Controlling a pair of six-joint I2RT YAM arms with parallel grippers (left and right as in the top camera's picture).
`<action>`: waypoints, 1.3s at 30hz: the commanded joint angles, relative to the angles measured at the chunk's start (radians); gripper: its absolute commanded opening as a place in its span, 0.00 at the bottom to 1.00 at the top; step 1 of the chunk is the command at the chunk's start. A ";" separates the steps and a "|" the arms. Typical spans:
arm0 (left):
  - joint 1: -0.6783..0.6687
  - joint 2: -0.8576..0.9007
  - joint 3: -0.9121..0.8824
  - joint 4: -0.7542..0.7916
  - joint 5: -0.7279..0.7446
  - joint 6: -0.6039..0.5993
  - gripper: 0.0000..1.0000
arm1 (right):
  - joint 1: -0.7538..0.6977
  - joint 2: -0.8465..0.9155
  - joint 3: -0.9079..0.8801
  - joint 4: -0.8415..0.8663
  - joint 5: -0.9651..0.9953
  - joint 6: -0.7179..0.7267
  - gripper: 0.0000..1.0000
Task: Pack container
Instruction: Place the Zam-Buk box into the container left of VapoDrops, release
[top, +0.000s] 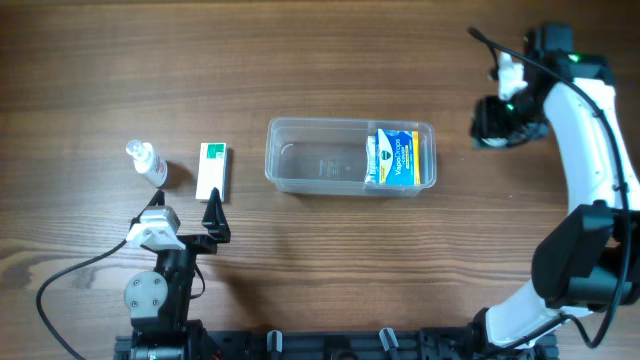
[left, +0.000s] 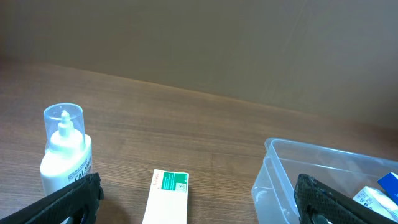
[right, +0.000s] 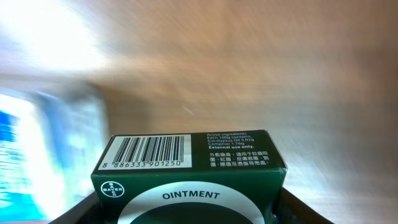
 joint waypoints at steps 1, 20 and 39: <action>-0.002 -0.007 -0.005 -0.005 -0.002 0.017 1.00 | 0.156 -0.004 0.057 -0.001 -0.054 0.086 0.62; -0.002 -0.007 -0.005 -0.005 -0.002 0.017 1.00 | 0.406 -0.003 -0.051 0.053 -0.057 0.264 0.66; -0.002 -0.007 -0.005 -0.005 -0.002 0.017 1.00 | 0.549 0.006 -0.057 0.184 -0.057 0.452 0.66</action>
